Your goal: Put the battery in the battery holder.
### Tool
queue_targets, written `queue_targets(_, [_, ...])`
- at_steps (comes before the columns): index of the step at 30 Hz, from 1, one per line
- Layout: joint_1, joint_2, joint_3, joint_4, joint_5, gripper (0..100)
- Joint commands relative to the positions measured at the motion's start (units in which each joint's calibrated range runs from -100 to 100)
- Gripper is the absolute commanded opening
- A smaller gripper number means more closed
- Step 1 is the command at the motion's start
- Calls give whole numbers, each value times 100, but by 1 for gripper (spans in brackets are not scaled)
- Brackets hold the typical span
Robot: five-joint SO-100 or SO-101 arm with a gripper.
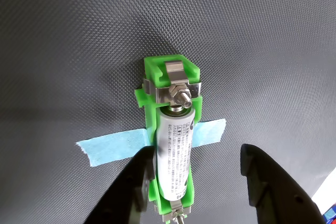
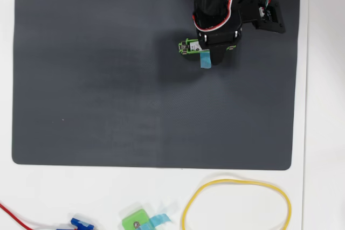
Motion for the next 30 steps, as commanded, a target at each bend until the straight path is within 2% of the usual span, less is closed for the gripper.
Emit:
queue_targets(1, [97, -186, -108, 62, 20, 16])
queue_targets(6, [243, -263, -143, 376, 20, 15])
queue_targets(13, [492, -1286, -108, 953, 20, 14])
queue_targets(16, [481, -1550, -108, 1102, 20, 1])
queue_targets(17, [481, -1550, -108, 1111, 20, 0])
queue_targets(26, [-183, -1329, -108, 1067, 25, 0])
queue_targets(30, [-432, -1320, -108, 1067, 301, 0])
